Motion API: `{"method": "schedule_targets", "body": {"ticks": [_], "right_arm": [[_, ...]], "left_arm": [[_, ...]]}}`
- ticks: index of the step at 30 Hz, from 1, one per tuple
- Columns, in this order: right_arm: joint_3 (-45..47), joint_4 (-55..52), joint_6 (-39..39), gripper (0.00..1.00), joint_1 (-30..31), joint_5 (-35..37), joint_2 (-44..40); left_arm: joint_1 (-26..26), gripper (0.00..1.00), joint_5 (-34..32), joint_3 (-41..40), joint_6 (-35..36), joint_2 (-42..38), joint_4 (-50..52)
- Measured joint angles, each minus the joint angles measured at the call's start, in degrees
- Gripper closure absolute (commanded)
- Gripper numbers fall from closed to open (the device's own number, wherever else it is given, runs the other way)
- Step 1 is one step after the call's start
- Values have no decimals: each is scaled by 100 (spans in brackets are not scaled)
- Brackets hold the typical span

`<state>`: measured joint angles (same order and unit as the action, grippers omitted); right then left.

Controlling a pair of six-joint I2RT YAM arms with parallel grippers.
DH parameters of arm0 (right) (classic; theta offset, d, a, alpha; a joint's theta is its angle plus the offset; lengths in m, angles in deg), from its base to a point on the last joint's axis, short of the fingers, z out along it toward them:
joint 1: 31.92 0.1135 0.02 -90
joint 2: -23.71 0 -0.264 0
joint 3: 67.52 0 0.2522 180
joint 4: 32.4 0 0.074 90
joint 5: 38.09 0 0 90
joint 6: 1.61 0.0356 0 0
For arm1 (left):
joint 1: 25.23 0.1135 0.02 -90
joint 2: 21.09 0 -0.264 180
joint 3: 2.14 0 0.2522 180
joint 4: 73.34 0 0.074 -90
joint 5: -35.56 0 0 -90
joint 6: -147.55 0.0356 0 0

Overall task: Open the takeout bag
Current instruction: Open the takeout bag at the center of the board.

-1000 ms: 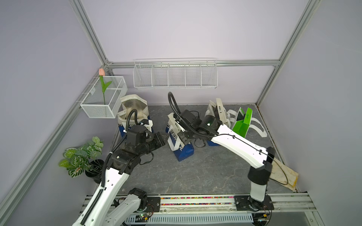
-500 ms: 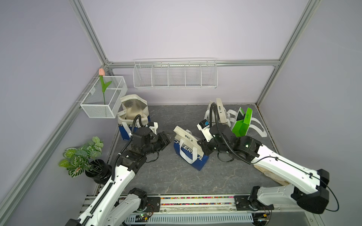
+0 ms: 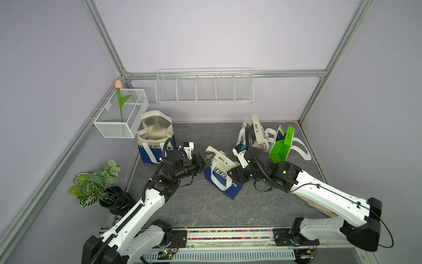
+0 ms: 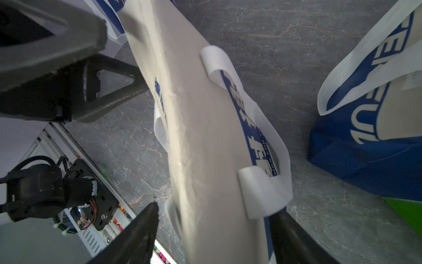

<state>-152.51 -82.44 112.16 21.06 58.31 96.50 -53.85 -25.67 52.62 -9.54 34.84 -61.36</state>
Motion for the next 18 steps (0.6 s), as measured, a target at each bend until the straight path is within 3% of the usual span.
{"method": "schedule_targets", "body": {"ticks": [6,14,18], "right_arm": [[-546,72,-70,50,-251,-356,278],[-516,216,-13,66,-278,-654,448],[-341,367,42,84,-382,-824,448]], "left_arm": [[0,40,-22,101,20,33,-74],[0,42,11,87,68,372,-570],[0,46,28,44,111,518,-841]]}}
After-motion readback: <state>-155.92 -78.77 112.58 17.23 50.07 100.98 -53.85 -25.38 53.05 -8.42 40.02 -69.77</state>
